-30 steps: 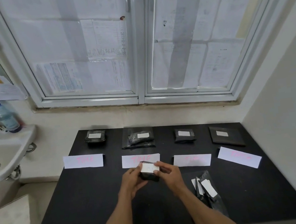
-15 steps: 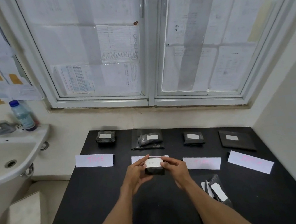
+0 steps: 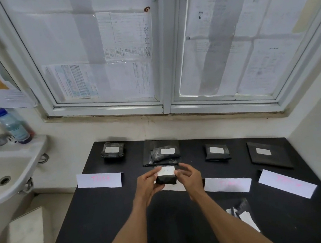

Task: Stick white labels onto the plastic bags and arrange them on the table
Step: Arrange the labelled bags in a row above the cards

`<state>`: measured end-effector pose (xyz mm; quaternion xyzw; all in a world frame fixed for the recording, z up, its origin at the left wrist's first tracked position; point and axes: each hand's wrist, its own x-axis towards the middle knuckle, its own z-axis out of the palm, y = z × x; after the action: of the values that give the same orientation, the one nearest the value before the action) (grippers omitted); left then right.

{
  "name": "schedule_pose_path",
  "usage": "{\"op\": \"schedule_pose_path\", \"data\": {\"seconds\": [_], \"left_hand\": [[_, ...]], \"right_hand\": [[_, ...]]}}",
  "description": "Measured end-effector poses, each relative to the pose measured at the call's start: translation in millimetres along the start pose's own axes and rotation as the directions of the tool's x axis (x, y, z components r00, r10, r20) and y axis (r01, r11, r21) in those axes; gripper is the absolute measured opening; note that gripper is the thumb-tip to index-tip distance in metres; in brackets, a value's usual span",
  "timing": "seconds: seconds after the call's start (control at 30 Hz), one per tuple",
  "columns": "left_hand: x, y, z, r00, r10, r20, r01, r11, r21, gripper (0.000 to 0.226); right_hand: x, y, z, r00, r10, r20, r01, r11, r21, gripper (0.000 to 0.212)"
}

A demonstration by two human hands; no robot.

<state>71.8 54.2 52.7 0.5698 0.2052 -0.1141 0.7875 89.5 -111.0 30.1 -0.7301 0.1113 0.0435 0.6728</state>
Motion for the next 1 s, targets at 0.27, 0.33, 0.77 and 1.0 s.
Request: {"op": "schedule_pose_path", "data": {"seconds": [0.27, 0.33, 0.77, 1.0], "left_hand": [[101.7, 16.9, 15.3, 0.995, 0.013, -0.098, 0.000, 0.991, 0.132, 0.013], [126.3, 23.5, 21.2, 0.992, 0.029, -0.124, -0.008, 0.985, 0.172, 0.017], [229.5, 14.4, 39.8, 0.929, 0.034, -0.370, 0.142, 0.887, 0.439, 0.021], [246.0, 25.8, 40.8, 0.936, -0.054, -0.348, 0.197, 0.899, 0.392, 0.031]], "right_hand": [[104.3, 4.4, 21.5, 0.989, 0.143, -0.033, -0.144, 0.988, -0.050, 0.026], [127.0, 0.2, 23.9, 0.988, 0.138, -0.065, -0.142, 0.988, -0.066, 0.027], [220.4, 14.2, 36.7, 0.969, 0.174, -0.176, -0.231, 0.893, -0.387, 0.027], [231.6, 16.7, 29.2, 0.977, 0.196, -0.083, -0.212, 0.852, -0.479, 0.026]]}}
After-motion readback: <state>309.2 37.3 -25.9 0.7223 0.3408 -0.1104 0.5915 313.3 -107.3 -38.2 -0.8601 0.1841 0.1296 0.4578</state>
